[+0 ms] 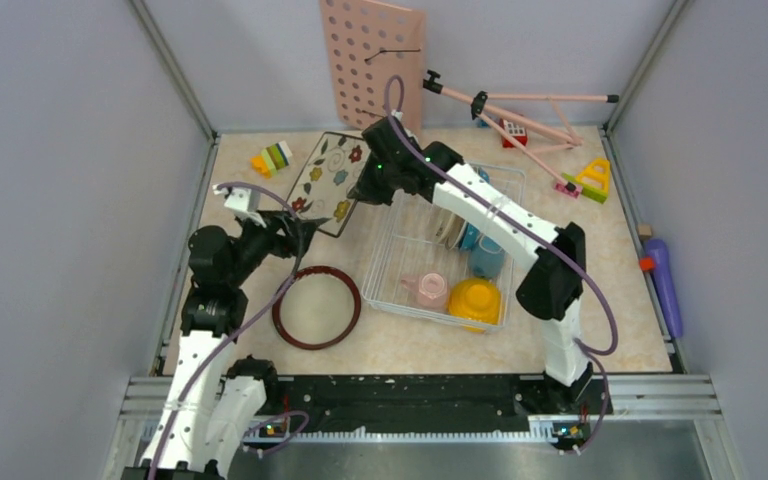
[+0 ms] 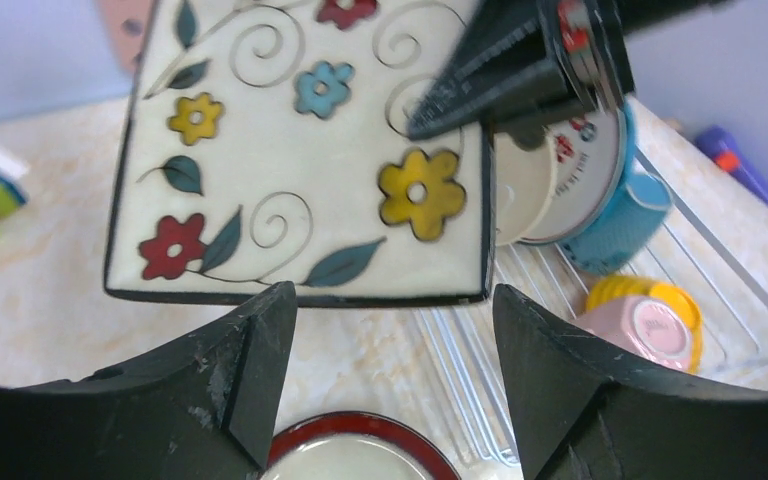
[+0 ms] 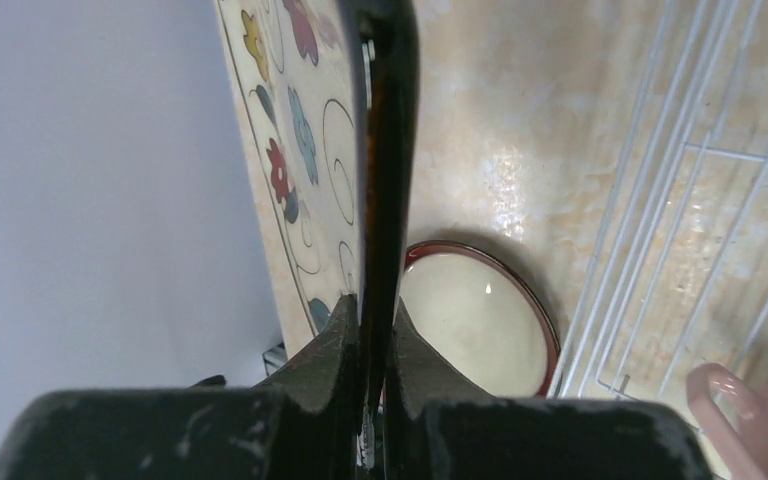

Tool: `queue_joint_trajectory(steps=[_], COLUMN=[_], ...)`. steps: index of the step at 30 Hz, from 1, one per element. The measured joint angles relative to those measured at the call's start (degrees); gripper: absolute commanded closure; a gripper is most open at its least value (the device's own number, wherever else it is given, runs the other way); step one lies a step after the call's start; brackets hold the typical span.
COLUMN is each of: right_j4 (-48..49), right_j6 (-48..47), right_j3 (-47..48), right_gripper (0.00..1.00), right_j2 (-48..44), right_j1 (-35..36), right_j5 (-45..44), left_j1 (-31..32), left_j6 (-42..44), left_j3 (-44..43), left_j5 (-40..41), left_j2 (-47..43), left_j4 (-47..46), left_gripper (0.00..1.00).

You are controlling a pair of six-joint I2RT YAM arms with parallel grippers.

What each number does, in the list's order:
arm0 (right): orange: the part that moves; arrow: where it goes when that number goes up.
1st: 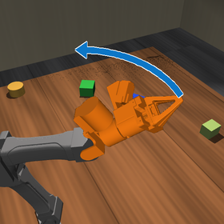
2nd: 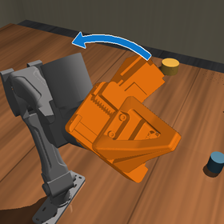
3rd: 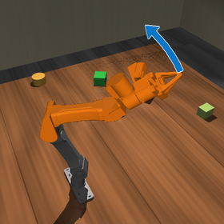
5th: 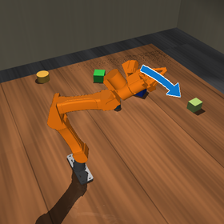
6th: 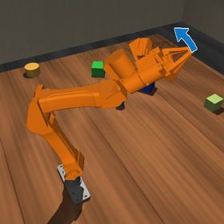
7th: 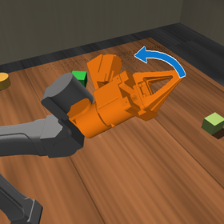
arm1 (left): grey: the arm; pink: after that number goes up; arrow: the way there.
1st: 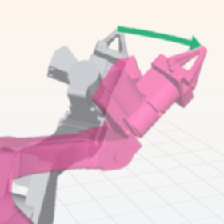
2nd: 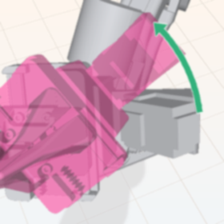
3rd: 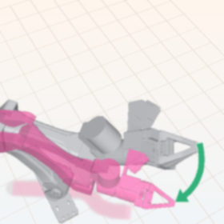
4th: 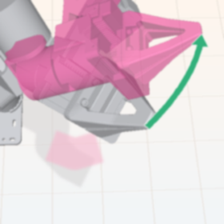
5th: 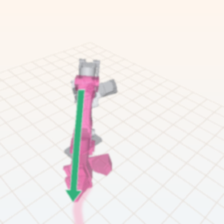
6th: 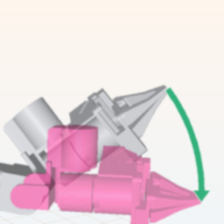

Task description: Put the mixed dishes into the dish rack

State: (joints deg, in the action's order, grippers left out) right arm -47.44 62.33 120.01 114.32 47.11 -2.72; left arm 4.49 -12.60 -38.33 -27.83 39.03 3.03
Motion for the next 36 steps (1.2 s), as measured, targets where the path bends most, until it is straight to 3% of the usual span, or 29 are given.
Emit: queue_joint_trajectory(steps=[8, 12, 21, 29, 32, 34, 36], right_j4=[-3.54, -4.74, -8.24, -6.29, -4.57, -3.43, -1.77], right_j6=[-3.23, -4.22, -4.09, -1.29, 0.37, 1.49, 2.69], right_j3=[-2.82, -7.43, -14.64, -21.90, -24.20, -25.22, -26.38], right_gripper=[1.00, 1.00, 1.00, 1.00, 1.00, 1.00, 0.94], right_j2=[-8.07, -11.50, -16.28, -23.26, -24.90, -25.24, -25.42], right_j1=[-3.58, -4.70, -4.96, -5.25, -5.53, -5.66, -5.66], right_j5=[-0.33, -0.11, 3.76, 7.80, 10.16, 11.87, 13.29], left_j1=[12.48, 19.39, 34.01, 44.06, 45.66, 46.42, 47.04], left_j6=[21.07, 31.63, 51.47, 59.52, 60.87, 61.90, 62.71], left_j3=[-4.17, -6.86, -9.38, -9.42, -9.40, -9.22, -8.74], left_j5=[-2.78, -0.42, 13.86, 27.98, 31.93, 34.75, 36.85], left_j2=[0.15, 0.83, 7.63, 12.46, 13.38, 14.03, 14.69], left_j4=[3.69, 8.59, 15.87, 17.44, 16.13, 14.05, 11.82], left_gripper=[0.09, 0.08, 0.08, 0.09, 0.15, 0.27, 0.72])
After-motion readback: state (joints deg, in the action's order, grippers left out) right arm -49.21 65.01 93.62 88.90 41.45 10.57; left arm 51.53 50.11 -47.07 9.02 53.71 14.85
